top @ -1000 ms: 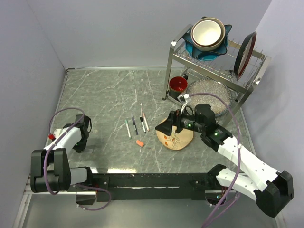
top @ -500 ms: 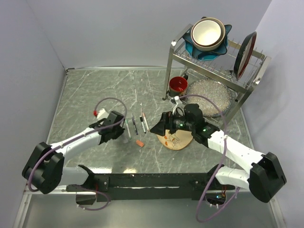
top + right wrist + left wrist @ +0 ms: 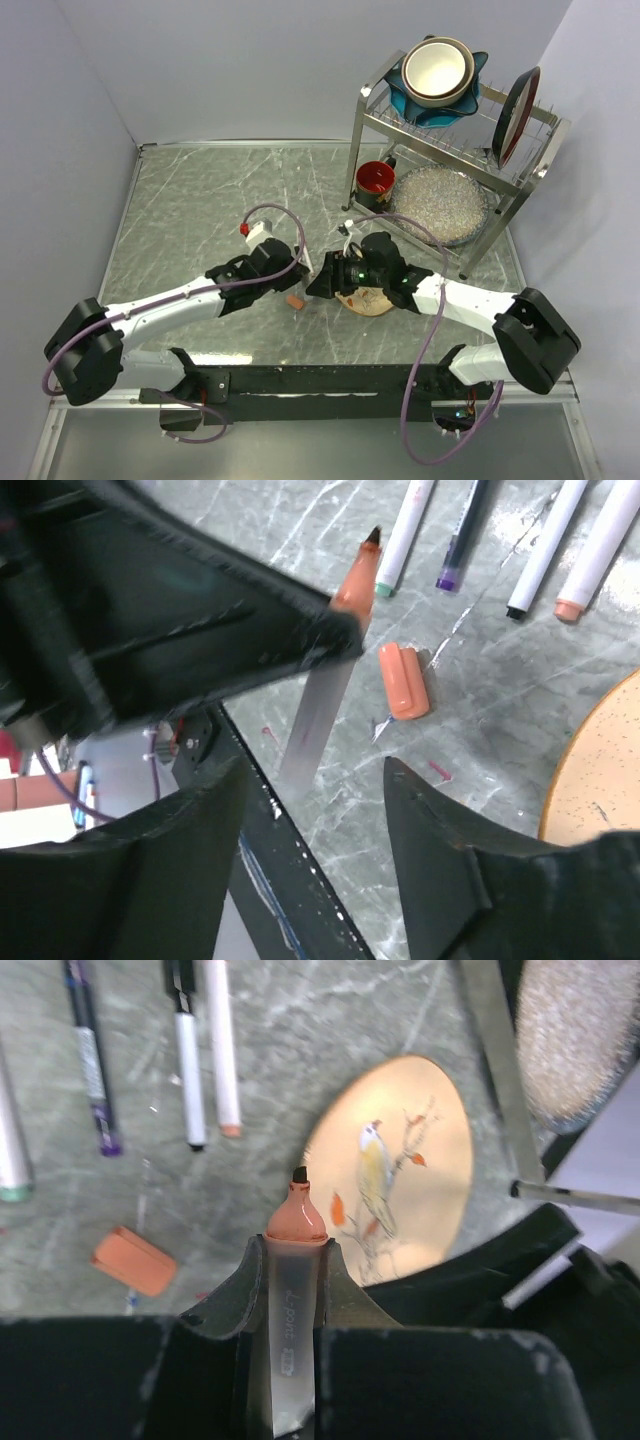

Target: Insert the pens into the pen caps

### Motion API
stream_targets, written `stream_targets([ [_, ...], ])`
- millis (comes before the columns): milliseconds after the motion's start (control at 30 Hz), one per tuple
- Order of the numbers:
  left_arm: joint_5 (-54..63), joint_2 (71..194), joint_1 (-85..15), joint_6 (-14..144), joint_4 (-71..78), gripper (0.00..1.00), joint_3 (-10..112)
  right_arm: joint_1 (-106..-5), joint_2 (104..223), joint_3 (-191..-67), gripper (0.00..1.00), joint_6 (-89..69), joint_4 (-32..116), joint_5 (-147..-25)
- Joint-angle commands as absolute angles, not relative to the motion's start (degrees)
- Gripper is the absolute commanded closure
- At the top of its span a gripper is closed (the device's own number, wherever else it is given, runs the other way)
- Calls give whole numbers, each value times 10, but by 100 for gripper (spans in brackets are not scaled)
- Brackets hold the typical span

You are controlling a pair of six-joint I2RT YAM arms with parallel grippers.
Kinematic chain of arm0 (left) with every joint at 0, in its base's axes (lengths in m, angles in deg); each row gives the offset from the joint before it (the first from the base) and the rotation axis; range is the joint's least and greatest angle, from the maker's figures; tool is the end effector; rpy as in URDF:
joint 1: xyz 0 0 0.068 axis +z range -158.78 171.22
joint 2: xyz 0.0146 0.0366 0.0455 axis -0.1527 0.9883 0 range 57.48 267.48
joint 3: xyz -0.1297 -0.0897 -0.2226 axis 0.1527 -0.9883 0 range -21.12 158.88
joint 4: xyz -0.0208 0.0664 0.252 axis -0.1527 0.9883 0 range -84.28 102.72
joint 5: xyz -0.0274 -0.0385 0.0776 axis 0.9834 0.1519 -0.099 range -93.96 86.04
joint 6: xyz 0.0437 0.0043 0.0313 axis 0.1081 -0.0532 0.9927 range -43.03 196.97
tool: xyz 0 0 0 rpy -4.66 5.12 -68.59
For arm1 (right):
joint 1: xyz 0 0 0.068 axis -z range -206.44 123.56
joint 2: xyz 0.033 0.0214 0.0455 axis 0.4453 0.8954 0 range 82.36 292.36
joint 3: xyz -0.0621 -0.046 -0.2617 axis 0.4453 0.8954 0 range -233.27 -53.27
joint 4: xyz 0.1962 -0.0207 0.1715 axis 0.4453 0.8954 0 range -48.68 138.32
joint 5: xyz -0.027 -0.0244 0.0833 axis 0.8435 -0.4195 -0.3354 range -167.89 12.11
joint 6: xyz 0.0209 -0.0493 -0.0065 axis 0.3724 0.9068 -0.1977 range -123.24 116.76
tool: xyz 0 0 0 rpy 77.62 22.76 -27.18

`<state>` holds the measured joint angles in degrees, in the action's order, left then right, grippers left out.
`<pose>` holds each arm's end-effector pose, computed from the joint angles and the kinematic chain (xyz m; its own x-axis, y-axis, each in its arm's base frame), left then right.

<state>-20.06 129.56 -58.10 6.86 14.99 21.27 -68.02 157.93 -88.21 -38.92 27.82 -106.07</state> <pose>0.1805 -0.1947 0.2274 -0.6924 -0.5805 -0.4286 -0.1854 0.7171 -0.6719 0.1930 0.1938 0.2071 -0.8017 -0.0239 -0.5972 -0.5315 0.4856 0.6941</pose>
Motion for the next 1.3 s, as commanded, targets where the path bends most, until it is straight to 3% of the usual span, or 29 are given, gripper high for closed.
stream_targets([
  [0,-216,1266,-603,43,124,99,228,-697,1580,-907,42,-403,253,-997],
  [100,-229,1257,-618,38,134,99,234,-699,1573,-903,53,-418,242,-977],
  [133,-237,1254,-624,33,135,99,234,-698,1572,-902,63,-425,238,-971],
  [200,-242,1248,-629,29,135,99,232,-700,1572,-904,66,-428,236,-965],
  [567,-265,1252,-663,18,139,99,248,-713,1583,-920,73,-423,261,-944],
  [700,-265,1251,-671,12,145,99,255,-714,1588,-921,69,-425,267,-934],
  [900,-268,1246,-682,-16,155,99,263,-718,1595,-922,71,-436,257,-923],
  [1033,-280,1251,-687,-6,178,99,282,-722,1582,-918,100,-430,263,-900],
  [1100,-274,1251,-687,35,165,99,285,-722,1577,-915,100,-423,261,-907],
  [1200,-271,1248,-687,86,172,70,298,-721,1557,-903,100,-425,244,-924],
  [1233,-272,1245,-687,115,183,52,305,-721,1549,-892,100,-423,239,-922],
  [1267,-273,1240,-687,130,191,44,319,-721,1532,-888,100,-423,238,-920],
])
